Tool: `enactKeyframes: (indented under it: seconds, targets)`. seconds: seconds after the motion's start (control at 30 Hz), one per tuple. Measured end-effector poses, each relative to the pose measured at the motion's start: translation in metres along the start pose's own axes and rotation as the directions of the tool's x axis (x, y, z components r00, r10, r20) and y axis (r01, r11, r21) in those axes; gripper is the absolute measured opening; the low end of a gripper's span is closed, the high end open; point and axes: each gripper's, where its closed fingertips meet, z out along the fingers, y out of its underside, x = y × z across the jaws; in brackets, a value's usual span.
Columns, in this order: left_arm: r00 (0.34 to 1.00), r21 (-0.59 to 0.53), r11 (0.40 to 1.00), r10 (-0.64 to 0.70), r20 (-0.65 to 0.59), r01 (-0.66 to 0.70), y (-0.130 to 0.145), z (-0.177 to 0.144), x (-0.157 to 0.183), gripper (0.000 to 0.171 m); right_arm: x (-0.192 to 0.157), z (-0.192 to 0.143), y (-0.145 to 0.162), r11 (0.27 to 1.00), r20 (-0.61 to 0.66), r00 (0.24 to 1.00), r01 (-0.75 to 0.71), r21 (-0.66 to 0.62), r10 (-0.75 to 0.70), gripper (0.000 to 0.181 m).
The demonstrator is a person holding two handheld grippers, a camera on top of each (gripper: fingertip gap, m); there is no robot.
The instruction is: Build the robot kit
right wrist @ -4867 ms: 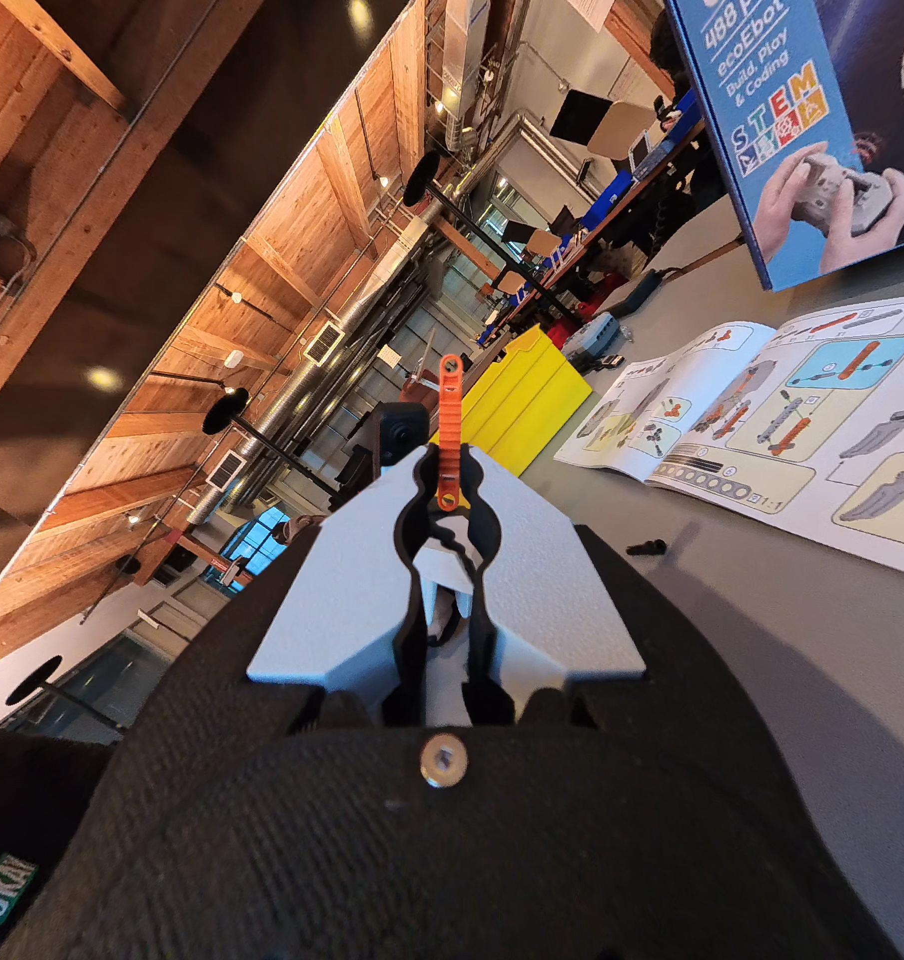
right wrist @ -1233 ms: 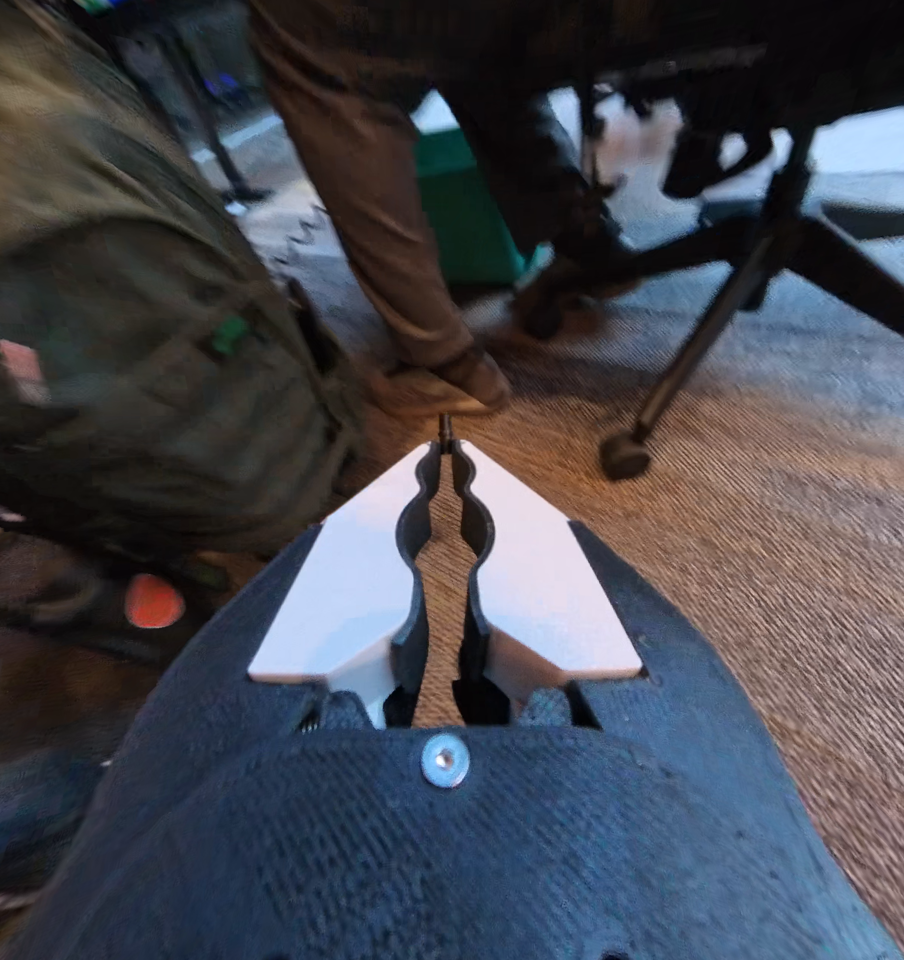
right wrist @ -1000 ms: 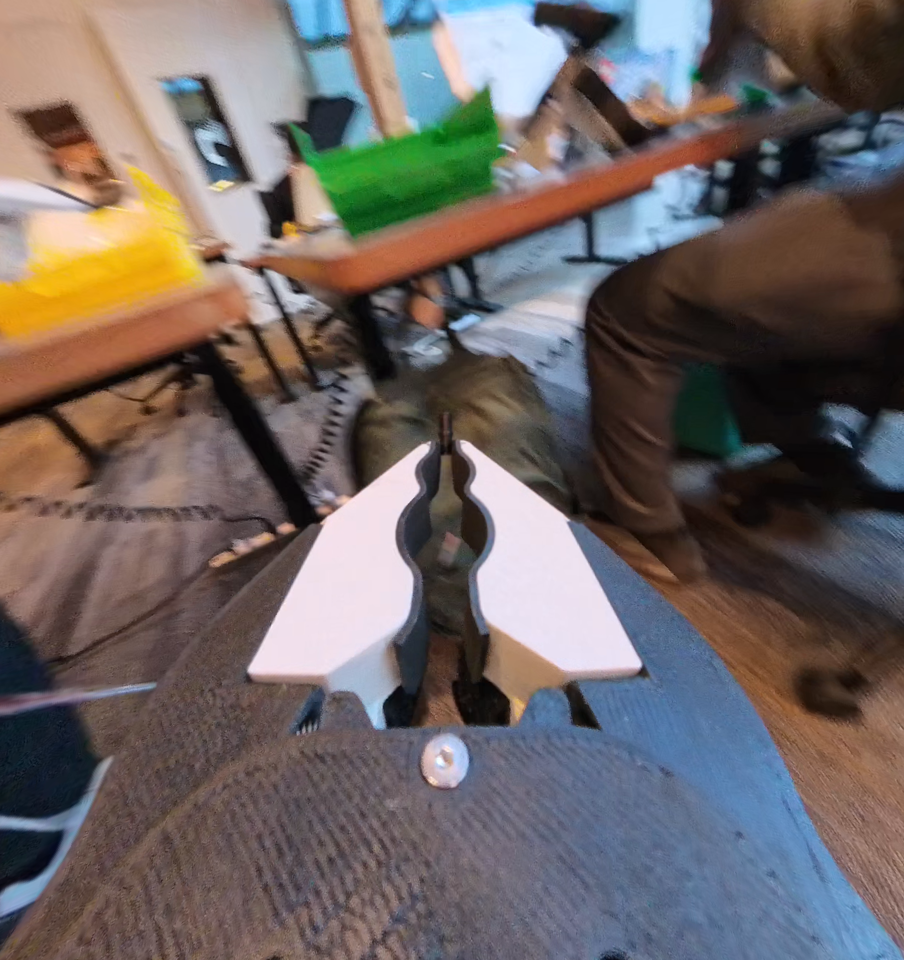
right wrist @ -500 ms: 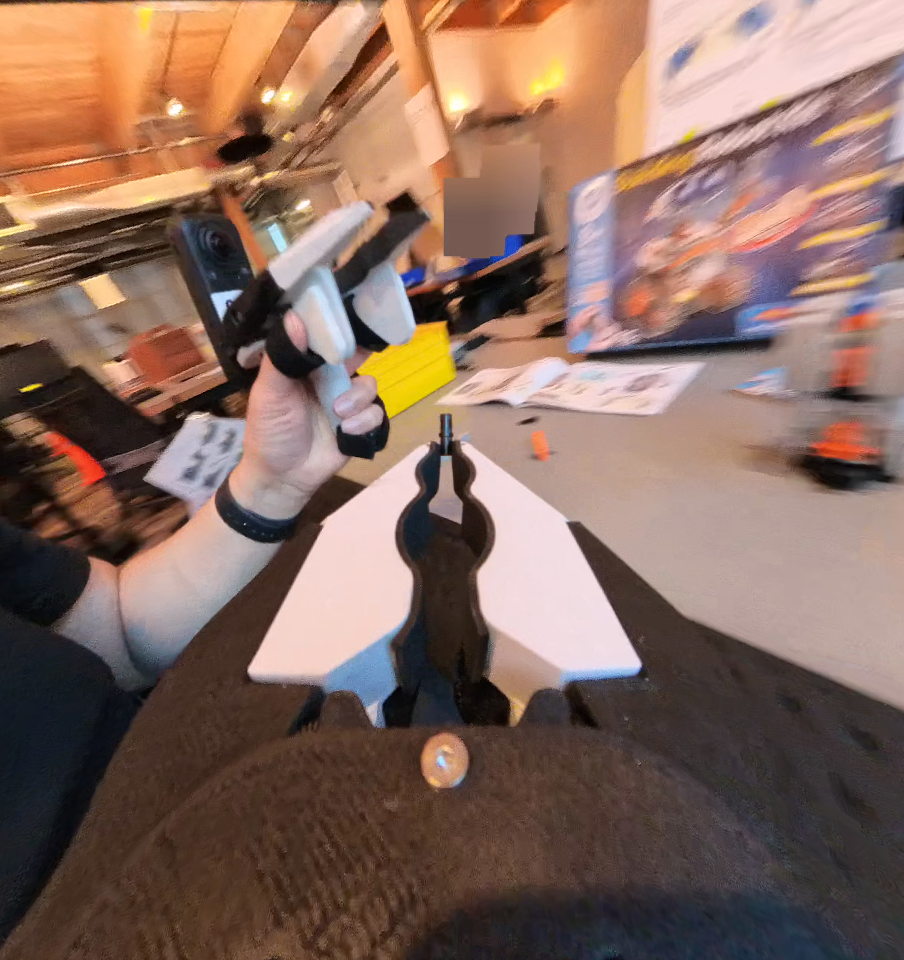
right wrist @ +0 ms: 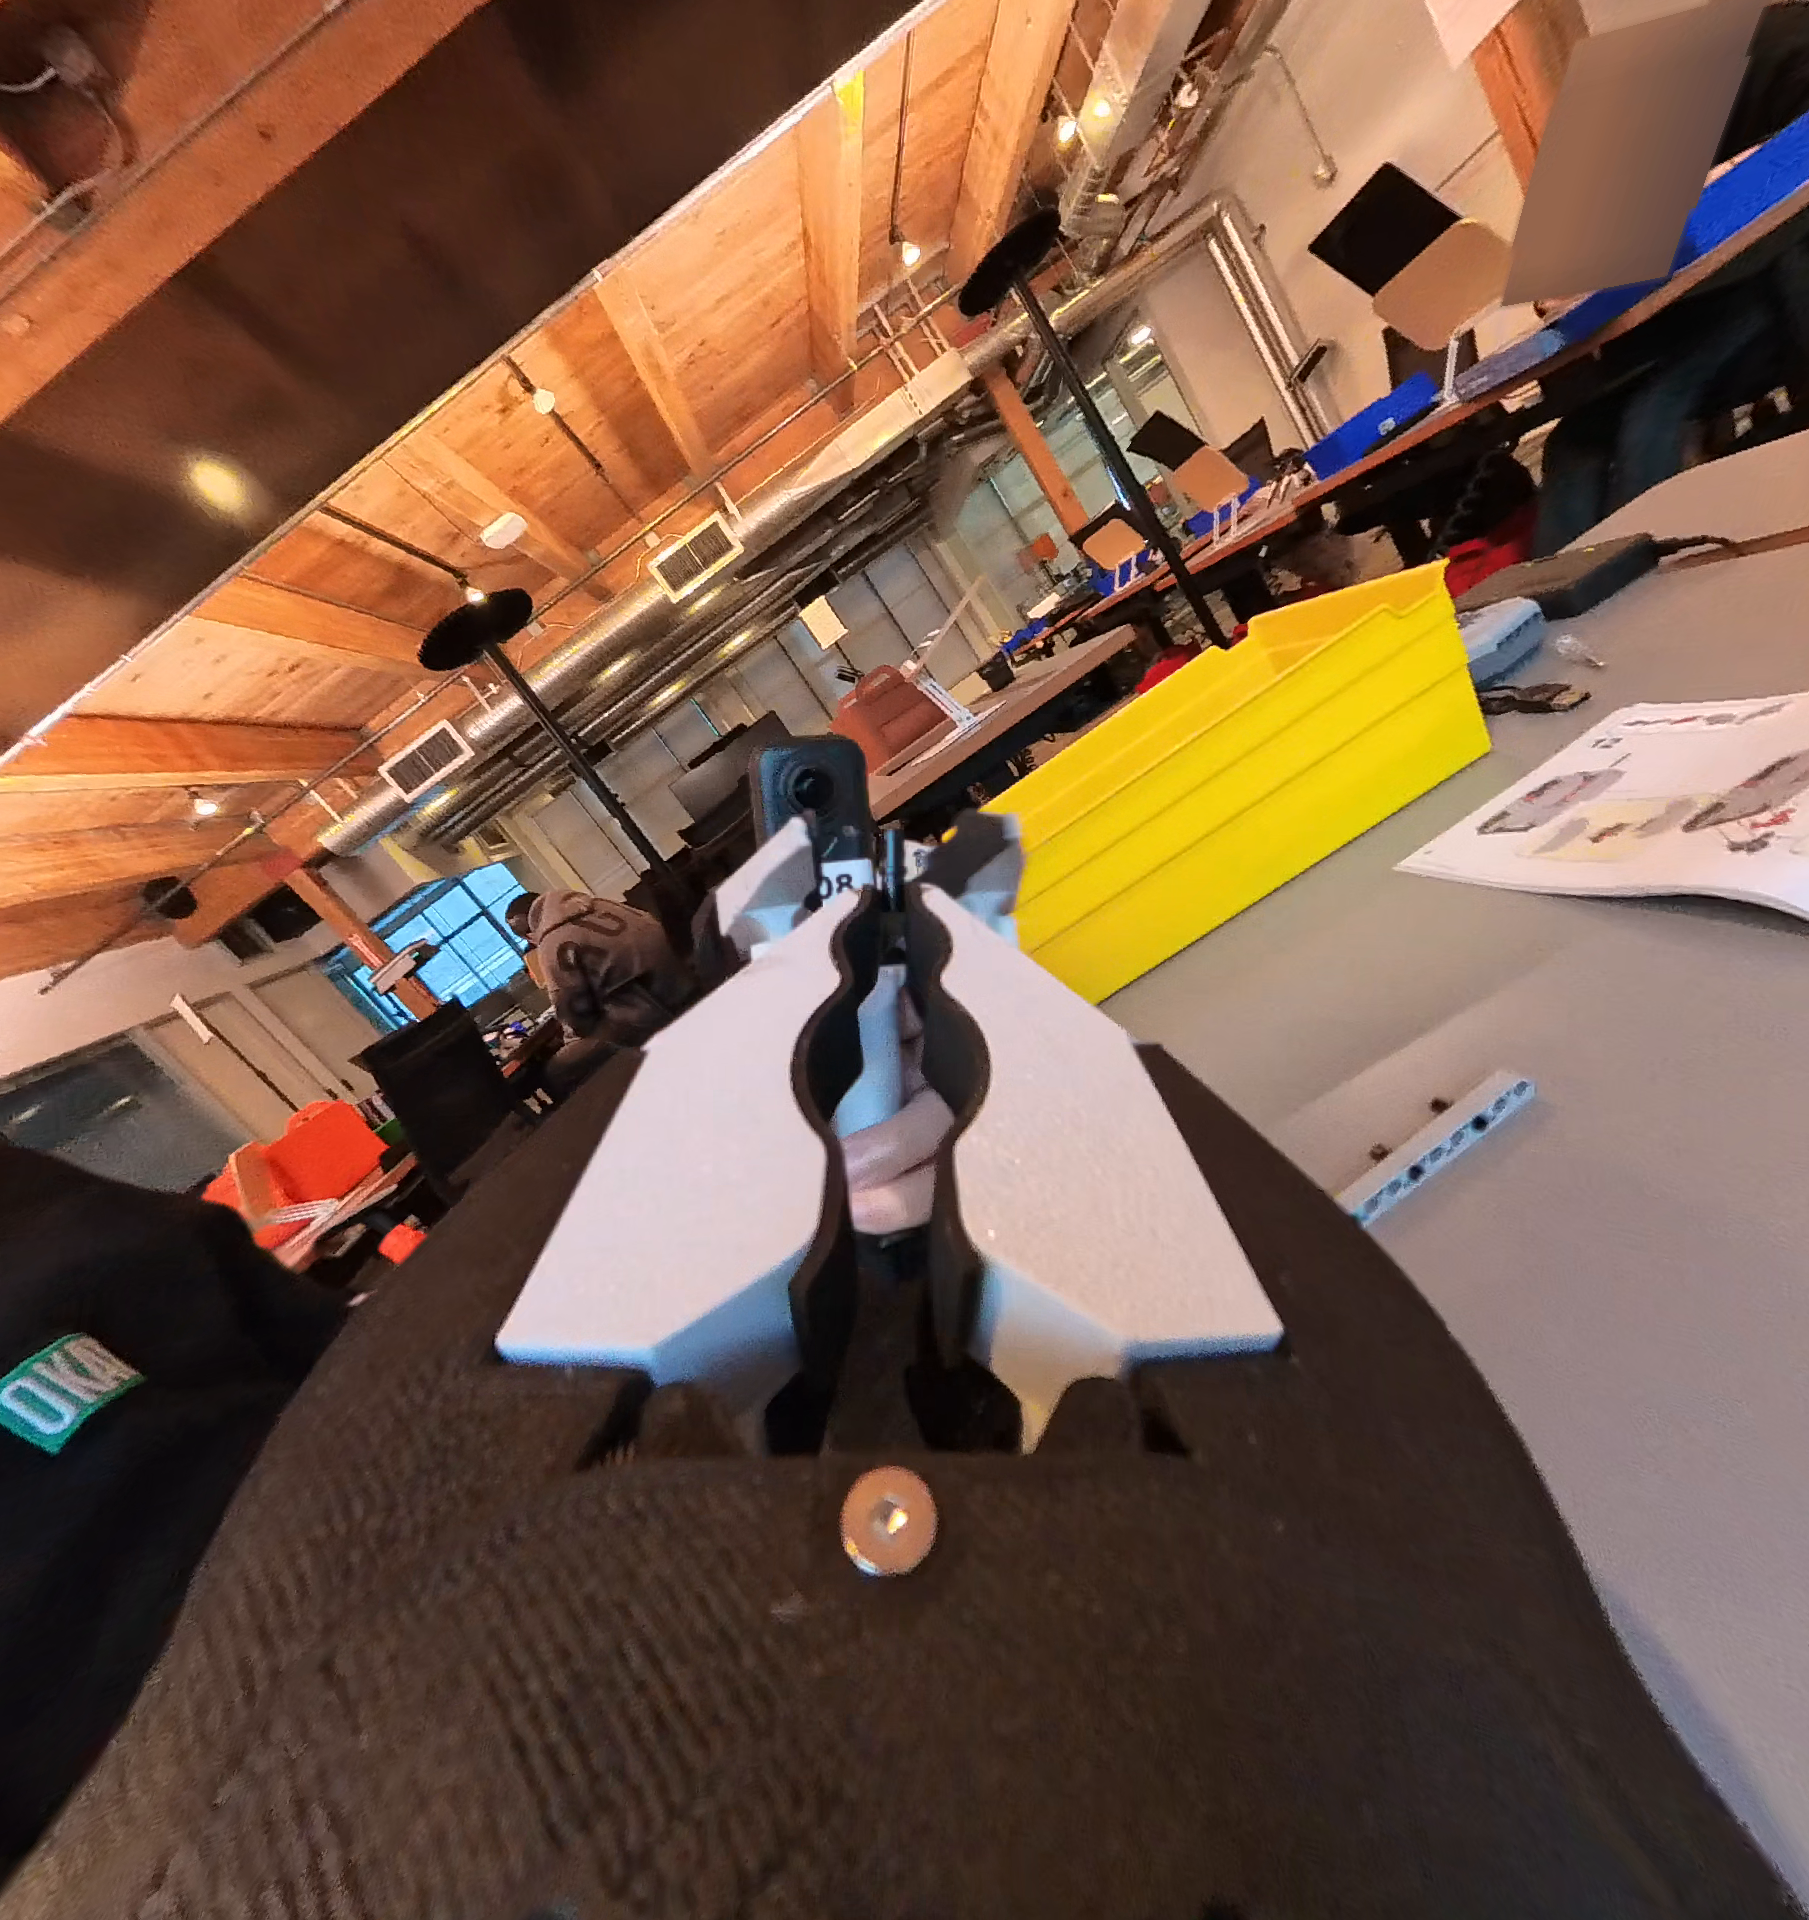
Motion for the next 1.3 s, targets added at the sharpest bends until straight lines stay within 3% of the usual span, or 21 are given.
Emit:
enactKeyframes:
  seconds: [0.17,0.27,0.33,0.4,0.47,0.53,0.63,0.7,0.83,1.17,1.3]
  targets:
    - [1.0,-0.047,0.999,-0.008,0.017,0.009,0.007,-0.002,-0.009,0.005,0.009,0.011,0.006,1.0,0.022,0.999,0.023,-0.002,-0.023,0.001]
    - [0.999,-0.083,0.996,0.021,0.044,-0.017,0.011,-0.004,-0.016,0.001,0.014,0.012,0.01,1.0,0.043,0.999,0.022,-0.004,-0.021,0.001]
    - [1.0,-0.156,0.987,-0.019,0.02,0.022,0.016,-0.006,-0.017,0.0,0.016,0.01,0.014,0.996,0.052,0.996,0.069,-0.053,-0.067,0.002]
    - [0.992,-0.315,0.945,-0.113,-0.06,0.089,0.027,-0.01,-0.009,0.001,0.015,0.003,0.013,0.964,0.073,0.974,0.224,-0.146,-0.215,0.018]
    - [0.96,-0.563,0.818,-0.239,-0.148,0.117,0.047,-0.023,0.006,0.001,-0.002,-0.006,0.01,0.843,0.211,0.869,0.488,-0.227,-0.447,0.023]
    - [0.936,-0.73,0.674,-0.318,-0.149,0.113,0.059,-0.033,0.011,0.001,-0.014,-0.012,0.015,0.649,0.372,0.713,0.698,-0.302,-0.594,0.023]
    - [0.891,-0.83,0.551,-0.415,-0.184,0.086,0.059,-0.033,0.024,0.002,-0.023,-0.016,0.035,0.396,0.583,0.541,0.841,-0.368,-0.607,0.02]
    - [0.878,-0.873,0.486,-0.435,-0.2,0.042,0.061,-0.033,0.029,0.002,-0.021,-0.015,0.039,0.323,0.631,0.486,0.874,-0.364,-0.605,0.019]
    - [0.849,-0.892,0.45,-0.488,-0.204,0.045,0.059,-0.023,0.036,0.001,-0.023,-0.013,0.041,0.357,0.655,0.49,0.871,-0.338,-0.575,0.011]
    - [0.791,-0.918,0.382,-0.592,-0.157,0.104,0.065,-0.011,0.031,0.002,-0.019,-0.027,0.035,0.312,0.675,0.43,0.902,-0.297,-0.6,0.012]
    - [0.77,-0.91,0.398,-0.615,-0.169,0.118,0.058,-0.004,0.032,0.002,-0.02,-0.029,0.029,0.322,0.679,0.431,0.901,-0.29,-0.594,0.011]
